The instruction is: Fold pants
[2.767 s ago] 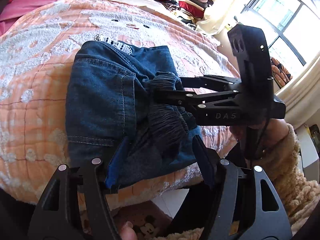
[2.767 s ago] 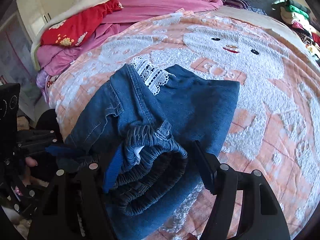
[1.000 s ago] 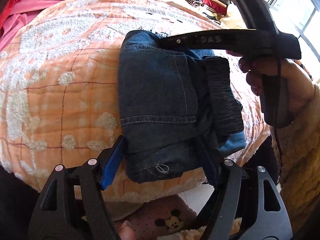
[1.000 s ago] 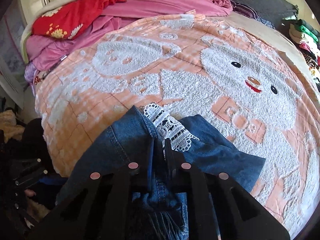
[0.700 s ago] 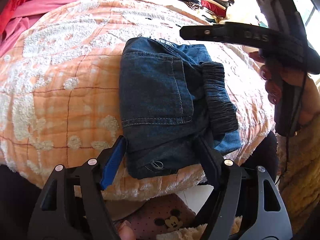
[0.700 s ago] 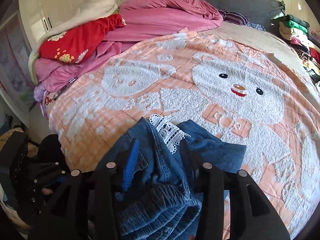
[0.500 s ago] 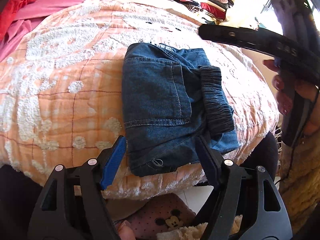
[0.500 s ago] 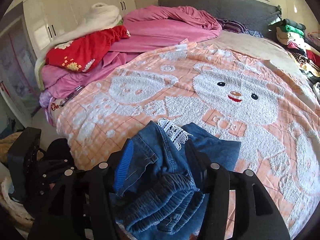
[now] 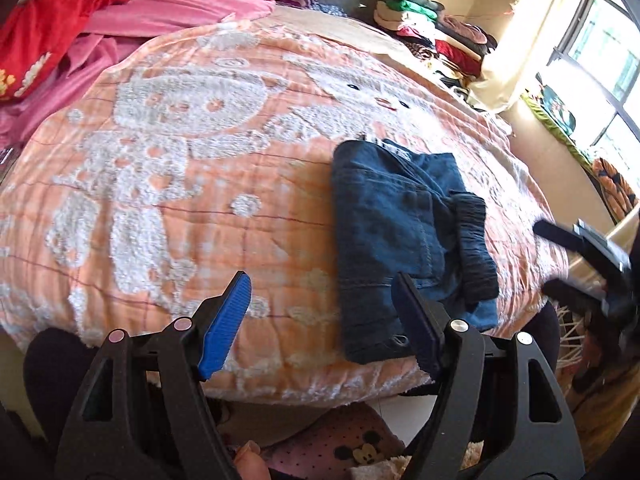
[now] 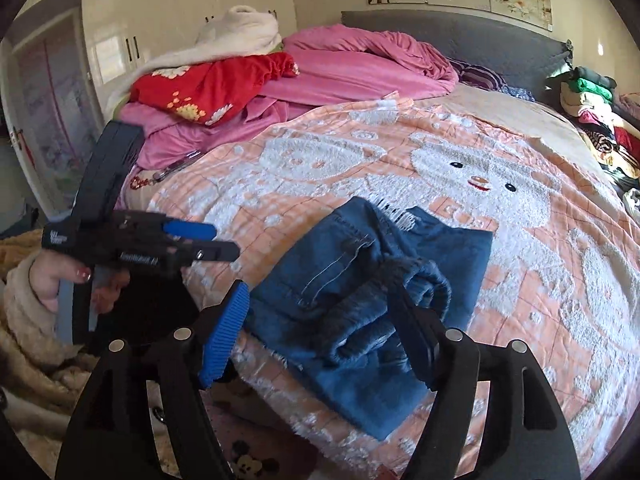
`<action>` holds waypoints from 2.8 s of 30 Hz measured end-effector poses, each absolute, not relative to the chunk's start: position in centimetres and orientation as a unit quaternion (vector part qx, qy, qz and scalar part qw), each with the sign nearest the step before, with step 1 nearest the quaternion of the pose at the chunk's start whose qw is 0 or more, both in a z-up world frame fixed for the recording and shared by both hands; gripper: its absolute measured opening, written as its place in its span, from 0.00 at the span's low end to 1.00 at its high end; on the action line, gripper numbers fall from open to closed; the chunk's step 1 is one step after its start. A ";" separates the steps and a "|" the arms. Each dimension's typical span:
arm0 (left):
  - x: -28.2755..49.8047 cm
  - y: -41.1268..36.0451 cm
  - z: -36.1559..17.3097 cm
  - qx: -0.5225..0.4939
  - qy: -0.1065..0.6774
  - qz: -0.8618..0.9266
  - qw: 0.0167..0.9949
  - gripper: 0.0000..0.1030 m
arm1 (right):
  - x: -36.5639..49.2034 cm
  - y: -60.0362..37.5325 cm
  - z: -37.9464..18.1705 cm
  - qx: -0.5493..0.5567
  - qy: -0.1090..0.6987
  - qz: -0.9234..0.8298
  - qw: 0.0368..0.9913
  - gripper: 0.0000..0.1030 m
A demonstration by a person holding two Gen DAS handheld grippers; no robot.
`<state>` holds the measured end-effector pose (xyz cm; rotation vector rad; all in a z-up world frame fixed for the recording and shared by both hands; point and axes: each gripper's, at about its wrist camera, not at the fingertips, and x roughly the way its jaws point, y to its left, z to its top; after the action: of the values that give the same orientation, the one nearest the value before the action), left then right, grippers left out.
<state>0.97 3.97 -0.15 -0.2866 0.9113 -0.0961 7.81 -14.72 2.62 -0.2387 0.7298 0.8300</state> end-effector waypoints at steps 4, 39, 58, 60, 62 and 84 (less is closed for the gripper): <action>1.2 4.5 -0.3 -0.140 0.443 -0.044 0.884 0.63 | 5.0 -12.3 0.8 -0.156 0.340 0.411 0.831 0.68; 6.6 -1.3 -0.6 -0.089 0.458 -0.073 0.881 0.75 | 10.5 -20.0 -1.4 -0.035 0.367 0.299 0.880 0.60; 8.9 -0.2 -1.5 -0.100 0.458 -0.065 0.881 0.83 | 13.5 -22.0 -3.0 0.022 0.404 0.253 0.879 0.81; 9.0 -0.1 -1.9 -0.104 0.459 -0.067 0.880 0.83 | 13.7 -21.8 -3.3 0.023 0.410 0.254 0.876 0.81; 9.1 0.1 -2.4 -0.110 0.463 -0.068 0.877 0.83 | 14.0 -21.5 -3.6 0.023 0.416 0.256 0.872 0.81; 10.9 -1.5 -5.0 -0.137 0.470 -0.113 0.865 0.64 | 16.6 -19.2 -7.4 0.074 0.448 0.309 0.836 0.81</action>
<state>10.90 -1.50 -5.04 -0.2865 0.9845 -0.2371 16.61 -19.18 -7.45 0.1567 0.9485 0.6546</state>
